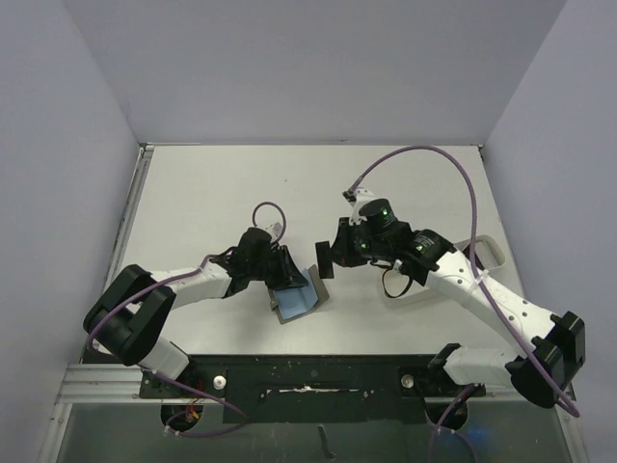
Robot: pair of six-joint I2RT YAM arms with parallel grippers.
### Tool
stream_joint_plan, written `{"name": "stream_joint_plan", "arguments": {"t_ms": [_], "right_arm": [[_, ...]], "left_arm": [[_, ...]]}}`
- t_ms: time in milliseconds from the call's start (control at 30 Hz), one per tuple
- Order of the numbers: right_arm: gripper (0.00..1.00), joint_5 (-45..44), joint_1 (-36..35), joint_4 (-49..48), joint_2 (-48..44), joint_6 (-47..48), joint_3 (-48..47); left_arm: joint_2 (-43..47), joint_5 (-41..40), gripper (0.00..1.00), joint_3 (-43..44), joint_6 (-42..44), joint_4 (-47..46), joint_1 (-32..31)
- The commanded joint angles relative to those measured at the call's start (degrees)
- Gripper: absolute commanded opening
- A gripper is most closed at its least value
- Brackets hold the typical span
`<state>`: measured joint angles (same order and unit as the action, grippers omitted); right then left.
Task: Put the credit cards into the card holder
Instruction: Insert the credit card into the card holder.
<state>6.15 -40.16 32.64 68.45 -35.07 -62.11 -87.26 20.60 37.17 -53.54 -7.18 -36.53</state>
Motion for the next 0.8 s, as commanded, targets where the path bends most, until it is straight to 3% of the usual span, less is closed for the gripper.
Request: {"name": "stream_joint_plan", "arguments": {"t_ms": [0,433,767], "right_arm": [[0.00,-1.0,-4.2,-5.1,3.6,-2.1,-0.3],[0.00,-2.5,-5.7,-9.4,11.7,-2.9,4.0],[0.00,-3.2,-4.9,-10.0,15.0,-1.6,6.3]], "left_arm": [[0.0,-1.7,0.21,3.6,0.0,0.0,0.2],[1.0,-3.3,0.21,3.9,-0.4,4.1,0.6],[7.9,-7.2,0.21,3.6,1.8,12.9,1.2]]}}
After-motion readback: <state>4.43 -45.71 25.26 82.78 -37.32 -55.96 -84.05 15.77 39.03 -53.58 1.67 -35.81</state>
